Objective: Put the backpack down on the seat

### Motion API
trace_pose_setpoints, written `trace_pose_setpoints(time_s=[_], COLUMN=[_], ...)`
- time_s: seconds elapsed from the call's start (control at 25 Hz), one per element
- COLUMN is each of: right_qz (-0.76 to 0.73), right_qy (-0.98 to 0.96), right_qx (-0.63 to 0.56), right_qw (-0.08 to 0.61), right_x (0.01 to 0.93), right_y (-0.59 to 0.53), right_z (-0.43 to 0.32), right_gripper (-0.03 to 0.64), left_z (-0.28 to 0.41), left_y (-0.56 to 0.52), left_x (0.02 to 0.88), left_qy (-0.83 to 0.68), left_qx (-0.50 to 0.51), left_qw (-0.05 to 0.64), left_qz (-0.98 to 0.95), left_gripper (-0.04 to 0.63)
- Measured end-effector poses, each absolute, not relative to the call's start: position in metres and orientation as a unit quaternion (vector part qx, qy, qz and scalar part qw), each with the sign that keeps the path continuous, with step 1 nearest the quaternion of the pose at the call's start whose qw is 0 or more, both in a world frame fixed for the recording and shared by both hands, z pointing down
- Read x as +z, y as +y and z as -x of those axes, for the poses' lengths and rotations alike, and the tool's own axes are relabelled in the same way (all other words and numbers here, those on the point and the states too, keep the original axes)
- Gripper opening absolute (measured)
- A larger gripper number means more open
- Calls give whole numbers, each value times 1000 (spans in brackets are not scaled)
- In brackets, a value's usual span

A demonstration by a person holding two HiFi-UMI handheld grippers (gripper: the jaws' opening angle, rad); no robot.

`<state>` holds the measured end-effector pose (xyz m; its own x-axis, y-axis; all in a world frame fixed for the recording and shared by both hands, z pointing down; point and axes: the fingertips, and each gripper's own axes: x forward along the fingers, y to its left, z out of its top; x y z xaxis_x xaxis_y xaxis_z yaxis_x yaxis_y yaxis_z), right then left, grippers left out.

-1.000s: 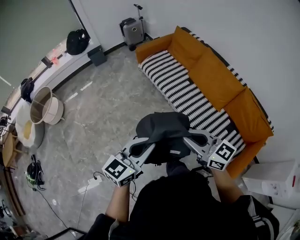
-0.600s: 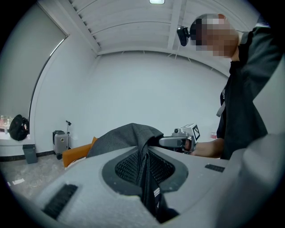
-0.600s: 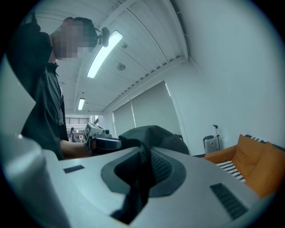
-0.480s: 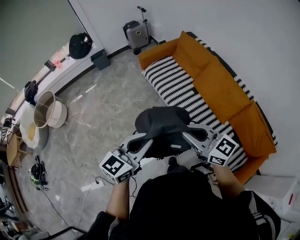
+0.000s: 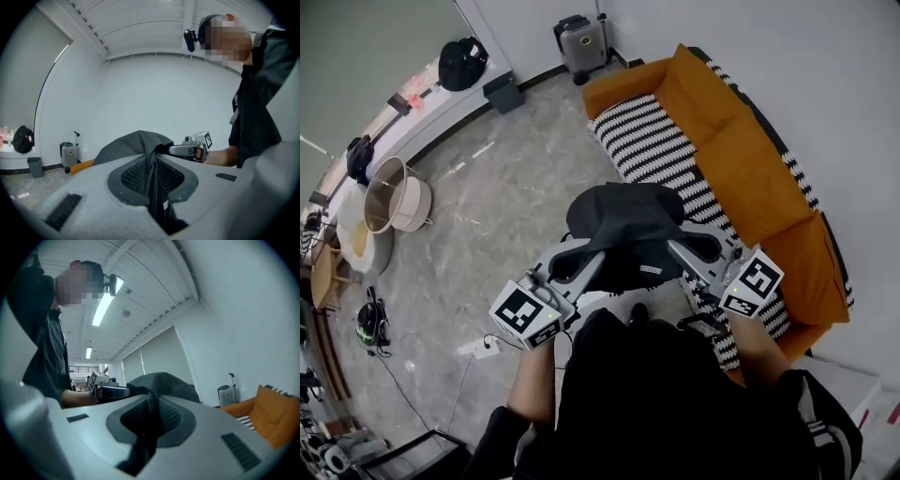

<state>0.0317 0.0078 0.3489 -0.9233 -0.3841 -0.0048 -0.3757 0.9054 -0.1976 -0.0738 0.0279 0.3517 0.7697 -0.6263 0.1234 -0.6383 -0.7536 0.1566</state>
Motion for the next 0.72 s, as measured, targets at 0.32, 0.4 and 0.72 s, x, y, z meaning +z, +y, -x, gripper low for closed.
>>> trace_pose_setpoints(time_s=[0.32,0.4,0.72], right_qz=[196,199,203], right_qy=[975,975,974], right_qx=[-102,-103,-105], right_qw=[12,10,4], right_x=[357,360,361], right_y=[-31,-43,-96], right_z=[-22,-20,4], right_gripper=[40,40,40], left_z=[82,84,108], left_y=[-13,-25,-81], left_x=[358,361,362], left_qy=[-334,-332,-324], left_qx=[31,30,28], left_qw=[99,100,98], left_qz=[-937,-938,-940], left_gripper=[46,46,46])
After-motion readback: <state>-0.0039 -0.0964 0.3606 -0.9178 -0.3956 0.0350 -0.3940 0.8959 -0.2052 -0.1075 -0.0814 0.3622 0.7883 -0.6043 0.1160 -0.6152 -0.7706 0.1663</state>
